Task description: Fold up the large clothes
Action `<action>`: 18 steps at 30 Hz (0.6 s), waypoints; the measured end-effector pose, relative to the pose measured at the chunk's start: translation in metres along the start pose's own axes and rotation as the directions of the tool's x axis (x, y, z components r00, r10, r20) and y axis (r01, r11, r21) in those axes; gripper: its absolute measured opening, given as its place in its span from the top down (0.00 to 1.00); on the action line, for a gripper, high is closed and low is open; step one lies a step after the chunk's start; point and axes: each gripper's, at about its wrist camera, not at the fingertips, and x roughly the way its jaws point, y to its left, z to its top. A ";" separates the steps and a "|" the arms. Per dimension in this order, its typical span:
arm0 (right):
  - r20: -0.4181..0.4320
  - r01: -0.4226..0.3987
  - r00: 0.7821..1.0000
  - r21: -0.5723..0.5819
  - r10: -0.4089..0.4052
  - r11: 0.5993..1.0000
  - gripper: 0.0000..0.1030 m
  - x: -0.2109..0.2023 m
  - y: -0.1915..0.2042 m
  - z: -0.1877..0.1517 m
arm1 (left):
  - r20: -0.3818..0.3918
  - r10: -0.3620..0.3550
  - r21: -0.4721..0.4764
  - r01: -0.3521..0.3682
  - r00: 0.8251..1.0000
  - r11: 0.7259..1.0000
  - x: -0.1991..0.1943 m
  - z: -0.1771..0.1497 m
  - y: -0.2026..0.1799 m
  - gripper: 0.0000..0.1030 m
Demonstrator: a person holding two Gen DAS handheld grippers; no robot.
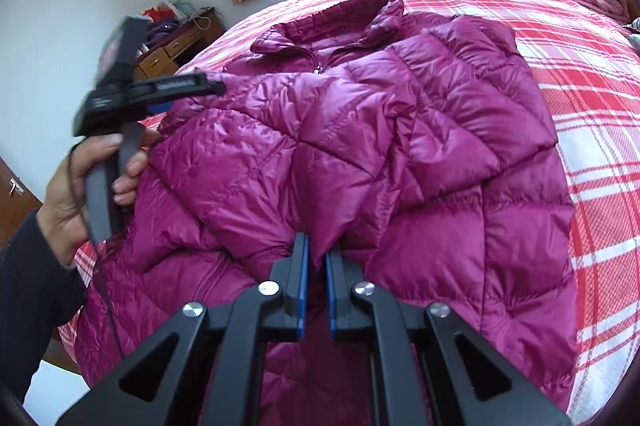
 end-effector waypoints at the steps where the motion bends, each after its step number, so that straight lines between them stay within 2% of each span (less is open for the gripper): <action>1: 0.000 -0.001 1.000 0.001 0.001 1.000 0.90 0.000 0.000 0.000 | -0.008 -0.022 -0.021 0.021 1.000 1.000 0.005 -0.004 0.004 0.13; 3: 0.013 0.011 1.000 0.004 -0.011 1.000 0.89 -0.005 0.000 0.003 | 0.010 -0.032 -0.033 0.032 0.999 0.999 0.006 -0.010 0.007 0.12; 5: 0.051 0.045 0.998 0.015 -0.046 0.999 0.81 -0.019 0.001 0.005 | 0.016 -0.023 -0.037 0.024 1.000 0.999 0.002 -0.012 0.007 0.12; 6: 0.087 0.086 0.992 0.016 -0.087 0.996 0.71 -0.030 0.002 0.008 | 0.020 -0.018 -0.046 0.019 1.000 0.999 -0.003 -0.013 0.008 0.12; 7: 0.121 0.112 0.986 0.016 -0.113 0.994 0.56 -0.039 0.003 0.010 | 0.030 -0.020 -0.057 0.021 0.999 0.998 -0.009 -0.016 0.010 0.12; 9: 0.218 0.151 0.964 0.035 -0.155 0.988 0.38 -0.059 0.007 0.017 | 0.061 -0.017 -0.071 0.021 0.998 0.997 -0.022 -0.022 0.013 0.12; 11: 0.256 0.160 0.953 0.033 -0.163 0.987 0.38 -0.064 0.012 0.028 | 0.101 -0.015 -0.065 0.022 0.995 0.998 -0.037 -0.031 0.012 0.12; 13: 0.236 0.153 0.960 0.005 -0.150 0.988 0.38 -0.050 0.021 0.043 | 0.133 -0.019 -0.051 0.026 0.991 0.998 -0.046 -0.038 0.008 0.12; 15: 0.209 0.143 0.968 -0.001 -0.140 0.990 0.38 -0.029 0.027 0.055 | 0.132 -0.027 -0.018 0.030 0.991 0.999 -0.045 -0.043 0.002 0.12; 17: 0.164 0.126 0.979 -0.003 -0.124 0.992 0.38 -0.011 0.028 0.058 | 0.126 0.024 0.022 -0.027 0.992 0.999 -0.037 -0.044 -0.004 0.12; 18: 0.149 0.121 0.982 -0.011 -0.118 0.993 0.38 -0.001 0.029 0.059 | 0.115 0.029 0.026 -0.033 0.993 0.999 -0.032 -0.045 -0.005 0.12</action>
